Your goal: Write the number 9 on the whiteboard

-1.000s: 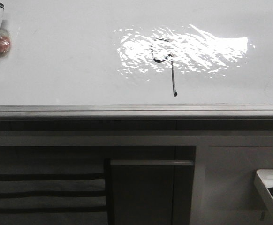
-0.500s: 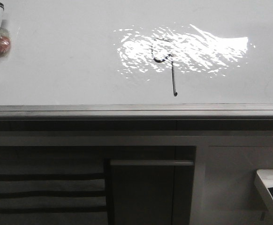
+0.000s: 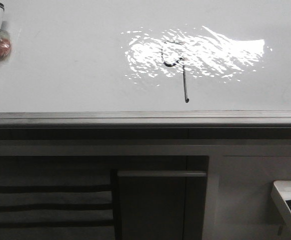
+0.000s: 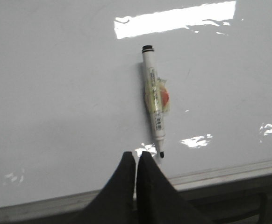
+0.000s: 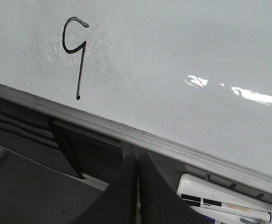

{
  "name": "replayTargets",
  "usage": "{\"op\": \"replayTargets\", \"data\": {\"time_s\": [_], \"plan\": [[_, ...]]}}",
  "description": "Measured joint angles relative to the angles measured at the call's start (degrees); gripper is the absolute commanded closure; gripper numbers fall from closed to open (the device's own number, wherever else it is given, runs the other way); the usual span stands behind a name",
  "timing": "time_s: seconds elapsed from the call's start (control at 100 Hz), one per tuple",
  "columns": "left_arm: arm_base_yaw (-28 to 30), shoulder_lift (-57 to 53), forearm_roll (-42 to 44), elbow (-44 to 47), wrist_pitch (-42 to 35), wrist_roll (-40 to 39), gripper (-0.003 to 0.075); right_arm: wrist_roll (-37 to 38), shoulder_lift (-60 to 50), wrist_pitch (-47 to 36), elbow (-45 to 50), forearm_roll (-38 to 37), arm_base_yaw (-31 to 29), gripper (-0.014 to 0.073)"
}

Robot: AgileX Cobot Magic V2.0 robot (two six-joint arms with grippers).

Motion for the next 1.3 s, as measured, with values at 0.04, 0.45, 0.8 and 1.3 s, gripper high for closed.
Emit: {"op": "replayTargets", "data": {"time_s": [0.04, 0.45, 0.8, 1.3], "plan": [[1.19, -2.77, -0.79, 3.06, -0.52, 0.0, 0.0741, 0.0, 0.0, 0.0, 0.0, 0.0, 0.0, 0.0666], [9.08, -23.53, -8.82, 16.71, -2.09, -0.2, 0.0741, 0.0, 0.0, 0.12, 0.0, 0.0, 0.0, 0.0666], [9.08, -23.53, -8.82, 16.71, -2.09, -0.2, 0.0741, 0.0, 0.0, 0.45, 0.0, 0.0, 0.0, 0.0666], [9.08, -23.53, -8.82, 16.71, -2.09, -0.2, 0.0741, 0.0, -1.68, -0.49, 1.36, 0.0, -0.09, 0.0666]]}}
